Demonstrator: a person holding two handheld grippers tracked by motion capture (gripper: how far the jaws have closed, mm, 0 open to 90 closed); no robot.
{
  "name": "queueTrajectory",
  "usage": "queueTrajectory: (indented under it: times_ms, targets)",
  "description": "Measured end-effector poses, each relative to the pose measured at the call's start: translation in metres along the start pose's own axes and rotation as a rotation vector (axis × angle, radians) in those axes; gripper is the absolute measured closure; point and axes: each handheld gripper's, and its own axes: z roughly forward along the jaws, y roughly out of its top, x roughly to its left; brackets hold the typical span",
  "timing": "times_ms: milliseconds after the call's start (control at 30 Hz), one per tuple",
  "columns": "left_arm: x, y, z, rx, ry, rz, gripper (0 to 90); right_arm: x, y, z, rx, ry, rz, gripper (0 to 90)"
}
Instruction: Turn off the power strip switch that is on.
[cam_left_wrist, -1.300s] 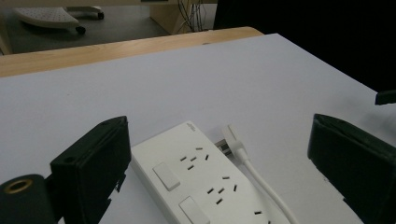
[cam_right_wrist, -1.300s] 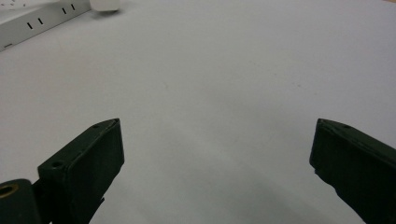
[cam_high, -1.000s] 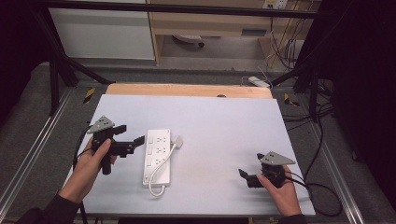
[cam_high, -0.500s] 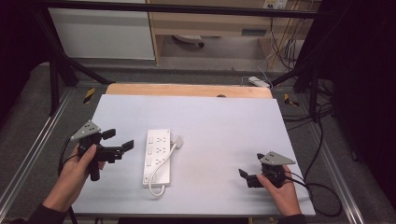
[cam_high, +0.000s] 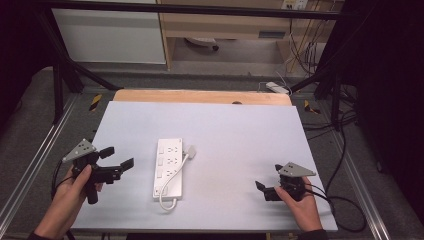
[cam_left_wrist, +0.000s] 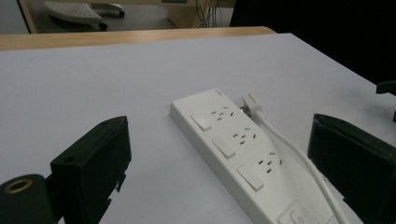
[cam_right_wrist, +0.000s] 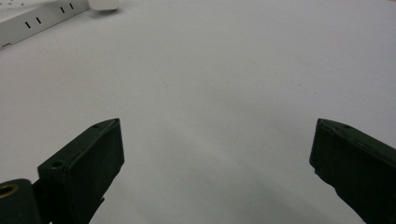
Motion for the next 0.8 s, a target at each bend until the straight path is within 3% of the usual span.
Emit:
queueTrajectory:
  times_ms: [400, 667, 800]
  targets:
    - [0.006, -0.027, 0.001, 0.023, 0.017, -0.017, 6.7, 0.0, 0.0, 0.0, 0.001, -0.001, 0.001, 3.4]
    - [0.005, -0.058, 0.002, 0.074, 0.04, -0.008, 7.3, 0.0, 0.0, 0.001, 0.003, -0.008, -0.001, 3.3]
    - [0.003, -0.067, 0.004, 0.095, 0.038, -0.006, 7.5, -0.002, -0.001, 0.003, 0.022, -0.036, 0.002, 3.2]
